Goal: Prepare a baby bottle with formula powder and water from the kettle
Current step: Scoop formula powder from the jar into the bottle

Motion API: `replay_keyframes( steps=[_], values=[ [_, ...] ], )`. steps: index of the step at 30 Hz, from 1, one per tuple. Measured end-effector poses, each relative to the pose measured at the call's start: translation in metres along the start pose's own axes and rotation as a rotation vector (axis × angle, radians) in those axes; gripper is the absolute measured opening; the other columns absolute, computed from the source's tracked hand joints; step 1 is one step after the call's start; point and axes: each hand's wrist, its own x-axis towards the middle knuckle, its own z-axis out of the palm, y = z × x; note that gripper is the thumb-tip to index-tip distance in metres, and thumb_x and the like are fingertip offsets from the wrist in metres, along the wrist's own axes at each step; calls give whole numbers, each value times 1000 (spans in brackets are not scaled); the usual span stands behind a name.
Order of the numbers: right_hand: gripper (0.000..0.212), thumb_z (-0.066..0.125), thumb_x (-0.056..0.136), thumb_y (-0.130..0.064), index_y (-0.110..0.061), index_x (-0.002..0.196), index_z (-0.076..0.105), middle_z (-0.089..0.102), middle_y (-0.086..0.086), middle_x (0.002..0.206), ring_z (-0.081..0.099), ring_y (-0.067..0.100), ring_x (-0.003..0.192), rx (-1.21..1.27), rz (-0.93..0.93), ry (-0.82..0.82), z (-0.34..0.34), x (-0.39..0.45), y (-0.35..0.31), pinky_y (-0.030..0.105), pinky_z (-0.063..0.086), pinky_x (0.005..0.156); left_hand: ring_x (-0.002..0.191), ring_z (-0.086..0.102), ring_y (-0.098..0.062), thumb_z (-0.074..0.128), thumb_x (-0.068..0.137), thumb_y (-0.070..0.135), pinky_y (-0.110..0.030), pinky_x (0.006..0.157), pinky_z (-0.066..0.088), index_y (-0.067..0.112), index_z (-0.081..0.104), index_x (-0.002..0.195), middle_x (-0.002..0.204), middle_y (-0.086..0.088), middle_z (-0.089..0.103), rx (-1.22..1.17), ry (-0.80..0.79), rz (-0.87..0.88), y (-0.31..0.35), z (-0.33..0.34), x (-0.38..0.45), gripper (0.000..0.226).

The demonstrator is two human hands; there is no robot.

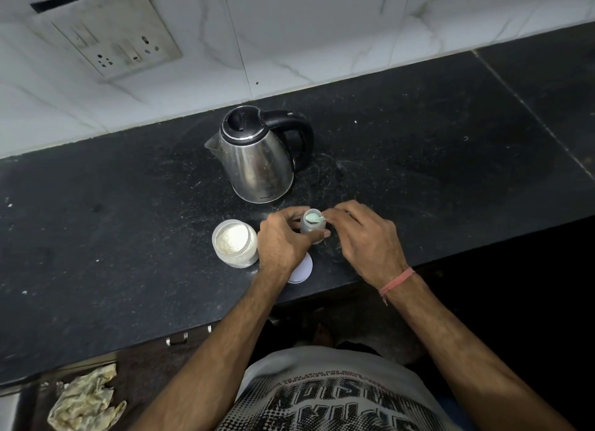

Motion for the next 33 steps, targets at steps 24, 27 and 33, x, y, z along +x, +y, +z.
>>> replay_keyframes(
  steps=[24, 27, 33],
  values=[
    [30, 54, 101, -17, -7, 114, 79, 71, 7, 109, 72, 22, 82, 22, 59, 31, 6, 8, -12, 37, 62, 56, 95, 80, 5, 110, 67, 46, -37, 92, 69, 36, 86, 119, 102, 24, 85, 28, -1, 29, -1, -2, -2, 58],
    [28, 55, 101, -15, -8, 115, 78, 69, 7, 111, 73, 22, 84, 31, 60, 23, 7, 3, -12, 36, 62, 56, 93, 80, 7, 110, 67, 46, -36, 91, 69, 37, 86, 118, 100, 25, 85, 33, -1, 17, 3, -3, -4, 56],
    [27, 54, 102, -17, -8, 117, 74, 69, 4, 119, 75, 22, 86, 31, 65, -21, 8, 7, -10, 39, 64, 56, 93, 79, 7, 110, 67, 46, -36, 92, 69, 37, 86, 119, 101, 24, 85, 44, -7, 18, 4, -4, -3, 57]
  ],
)
